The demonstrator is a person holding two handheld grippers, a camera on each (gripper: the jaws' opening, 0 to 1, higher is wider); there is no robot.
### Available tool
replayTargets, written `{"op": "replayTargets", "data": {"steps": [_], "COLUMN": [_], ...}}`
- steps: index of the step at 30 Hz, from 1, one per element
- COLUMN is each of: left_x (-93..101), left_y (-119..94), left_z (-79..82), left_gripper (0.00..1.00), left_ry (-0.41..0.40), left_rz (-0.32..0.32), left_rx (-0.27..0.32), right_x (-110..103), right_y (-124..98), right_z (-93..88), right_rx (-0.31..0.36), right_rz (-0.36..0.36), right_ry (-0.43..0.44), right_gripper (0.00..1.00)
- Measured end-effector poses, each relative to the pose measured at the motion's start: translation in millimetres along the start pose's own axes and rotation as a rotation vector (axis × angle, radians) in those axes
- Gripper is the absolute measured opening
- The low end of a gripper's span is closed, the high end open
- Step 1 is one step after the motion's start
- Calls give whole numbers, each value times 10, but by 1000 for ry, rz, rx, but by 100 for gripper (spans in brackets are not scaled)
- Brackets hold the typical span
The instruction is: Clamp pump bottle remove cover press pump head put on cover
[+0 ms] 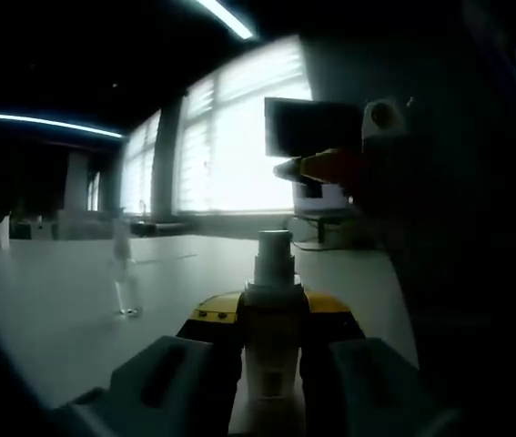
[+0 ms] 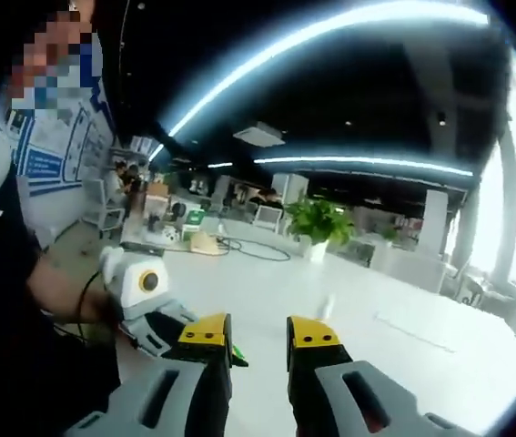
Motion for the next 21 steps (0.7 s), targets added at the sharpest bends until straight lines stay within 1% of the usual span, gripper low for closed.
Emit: {"op": "replayTargets", "data": {"steps": [3,4,8,12,16,18,21], "left_x": [-11,-14,-27,-22,-20,-20,-13], "left_y": [0,1,1,1,1,3,3], "left_z": [-4,-4,-8,-6,-7,-7,-4], "left_gripper": [14,14,14,14,14,14,14], "left_ry": [-8,-12,-26,-23,-19,-17,-18], "left_rz": [5,6,11,11,8,7,6], "left_rx": [-2,-3,-6,-5,-3,-2,-2], "right_x": [-64,-62,-37,-3,31,-25,-54], "right_y": [56,66,98,120,148,162,200], "right_z": [15,29,163,309,377,351,376], "right_rx": [-55,-62,-81,-100,-163,-204,-235], "right_rz": [49,54,85,108,154,185,223], "right_ry": [-47,-63,-71,-79,-160,-211,-238], "right_gripper": [18,18,17,15,12,12,12]}}
Point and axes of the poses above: the point that each gripper's makers call its tool centre point, and the gripper's own axes: y roughly forward along the fingers, x roughly to its right, z roughly out of its top, the point moved 5 cm from there along -y, roughly backward along the fingers, and after that the axes turned 7 degrees about y, right-handed, at the moved point
